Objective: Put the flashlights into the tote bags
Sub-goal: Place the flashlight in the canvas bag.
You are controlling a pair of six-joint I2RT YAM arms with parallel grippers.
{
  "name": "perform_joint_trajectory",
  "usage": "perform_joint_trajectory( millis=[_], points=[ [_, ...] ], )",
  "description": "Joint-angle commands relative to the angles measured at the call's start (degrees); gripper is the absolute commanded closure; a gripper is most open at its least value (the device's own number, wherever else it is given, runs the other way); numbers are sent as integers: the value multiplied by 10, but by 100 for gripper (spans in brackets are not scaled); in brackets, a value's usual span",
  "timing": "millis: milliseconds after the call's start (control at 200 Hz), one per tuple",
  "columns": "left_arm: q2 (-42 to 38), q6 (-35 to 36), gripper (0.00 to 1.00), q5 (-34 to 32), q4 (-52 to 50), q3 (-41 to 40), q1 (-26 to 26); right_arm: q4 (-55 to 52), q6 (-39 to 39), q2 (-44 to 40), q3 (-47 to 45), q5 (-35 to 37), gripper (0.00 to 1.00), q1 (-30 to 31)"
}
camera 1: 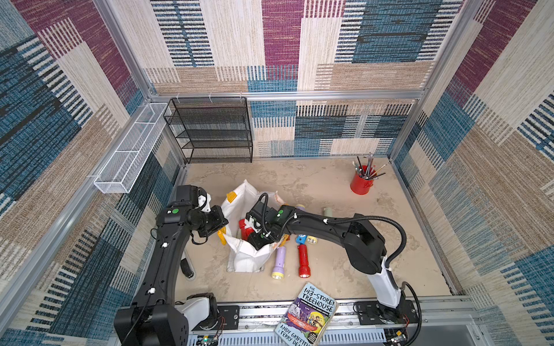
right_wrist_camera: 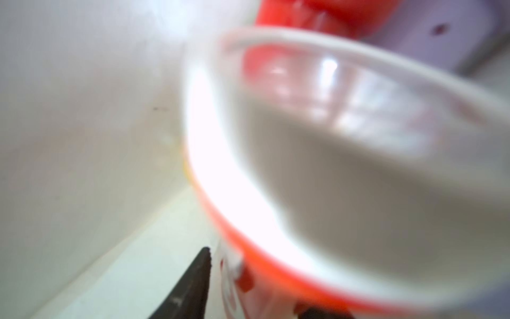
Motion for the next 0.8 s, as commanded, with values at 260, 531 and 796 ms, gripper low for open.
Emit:
perform_joint_trajectory(
  millis=[260,531,796],
  points=[
    [10,7,100,2,10,2,2,-98,-50,28,67,27,32,-2],
    [10,7,100,0,8,3,3,-151,-75,22,174,54,26,-3],
    [15,13,100,-6,1,14,3,-191,-79,4,262,123,26,-2]
  ],
)
